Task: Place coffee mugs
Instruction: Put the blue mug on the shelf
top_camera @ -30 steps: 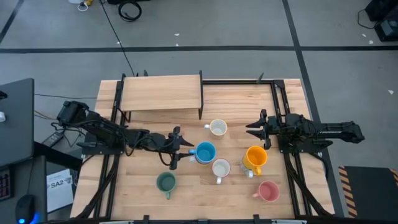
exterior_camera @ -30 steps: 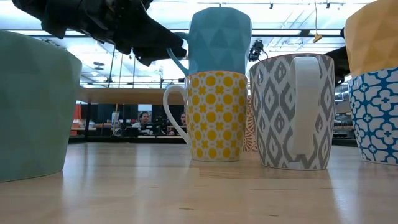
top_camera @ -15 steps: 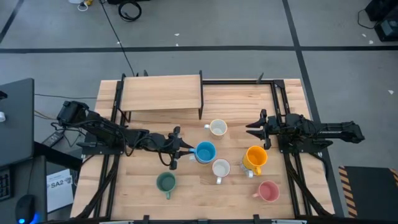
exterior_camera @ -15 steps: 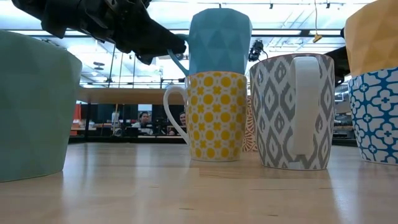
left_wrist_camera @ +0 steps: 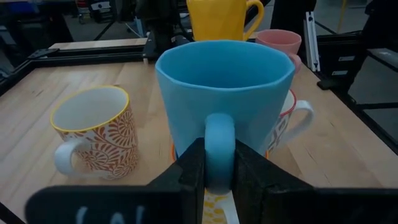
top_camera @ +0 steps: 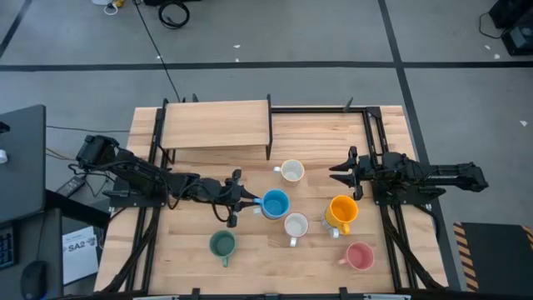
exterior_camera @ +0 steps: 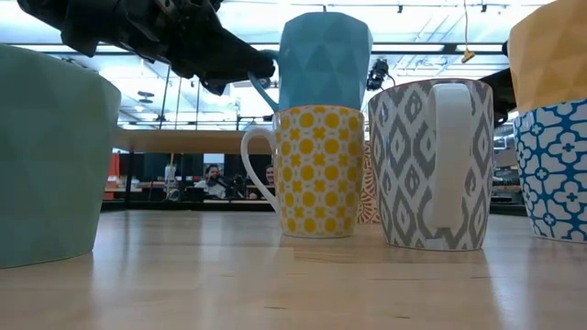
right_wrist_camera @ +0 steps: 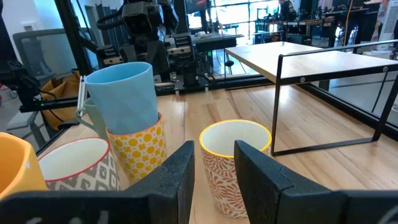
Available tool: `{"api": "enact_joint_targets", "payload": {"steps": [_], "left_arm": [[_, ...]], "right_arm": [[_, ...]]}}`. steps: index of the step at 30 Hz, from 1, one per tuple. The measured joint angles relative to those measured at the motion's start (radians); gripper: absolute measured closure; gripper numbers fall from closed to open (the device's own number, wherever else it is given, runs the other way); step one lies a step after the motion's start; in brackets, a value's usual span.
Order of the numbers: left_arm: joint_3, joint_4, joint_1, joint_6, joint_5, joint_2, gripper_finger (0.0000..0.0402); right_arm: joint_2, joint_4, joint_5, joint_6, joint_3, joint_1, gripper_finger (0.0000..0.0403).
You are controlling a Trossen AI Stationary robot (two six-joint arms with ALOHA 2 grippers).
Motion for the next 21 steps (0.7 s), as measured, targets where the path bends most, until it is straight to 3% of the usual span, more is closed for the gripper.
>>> {"api": "enact_joint_targets", "payload": {"steps": [14,21], "left_arm": [[0.000,0.067,0.001,-0.002,-0.006,-0.026,0.0345],[0.000,0.067,0.007,0.001,-0.049,-0.103,0.0345]], "right_arm": [[0.000,0.000,0.000,0.000,0.000,0.000,0.0284],[0.000,0.000,0.000,0.000,0.000,0.000,0.0284]]}}
